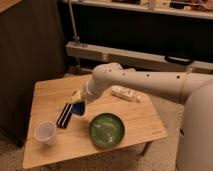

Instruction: Place the white sponge in the ceramic cup

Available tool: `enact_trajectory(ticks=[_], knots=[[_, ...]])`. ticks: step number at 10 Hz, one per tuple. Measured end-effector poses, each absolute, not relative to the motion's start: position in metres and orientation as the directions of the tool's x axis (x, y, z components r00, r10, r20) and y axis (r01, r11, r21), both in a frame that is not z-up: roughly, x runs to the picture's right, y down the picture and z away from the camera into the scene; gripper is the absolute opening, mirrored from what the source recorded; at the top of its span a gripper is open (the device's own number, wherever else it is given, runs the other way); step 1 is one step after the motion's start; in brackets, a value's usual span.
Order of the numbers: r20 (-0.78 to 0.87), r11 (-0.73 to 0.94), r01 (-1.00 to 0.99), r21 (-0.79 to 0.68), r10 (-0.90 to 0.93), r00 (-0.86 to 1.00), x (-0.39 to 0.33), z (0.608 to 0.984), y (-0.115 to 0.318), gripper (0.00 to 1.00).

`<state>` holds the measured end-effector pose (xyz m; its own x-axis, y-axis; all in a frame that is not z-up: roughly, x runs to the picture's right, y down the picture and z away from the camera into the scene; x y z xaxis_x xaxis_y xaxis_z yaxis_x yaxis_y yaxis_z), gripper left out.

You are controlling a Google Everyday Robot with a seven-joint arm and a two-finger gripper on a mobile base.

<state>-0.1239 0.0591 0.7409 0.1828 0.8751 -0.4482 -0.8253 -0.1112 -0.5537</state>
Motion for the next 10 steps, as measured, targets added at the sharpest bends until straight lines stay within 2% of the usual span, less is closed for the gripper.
enact_trajectory(ticks=[6, 7, 10], knots=[[-0.424, -0.094, -0.814, -0.574, 0.884, 0.196, -0.129, 0.740, 0.059, 0.00], [-0.372, -0.056, -0.779, -0.624, 0.898, 0.234, -0.136, 0.739, 0.057, 0.00], [-0.090, 0.195, -0.574, -0.795, 0.899, 0.429, -0.176, 0.733, 0.050, 0.00]])
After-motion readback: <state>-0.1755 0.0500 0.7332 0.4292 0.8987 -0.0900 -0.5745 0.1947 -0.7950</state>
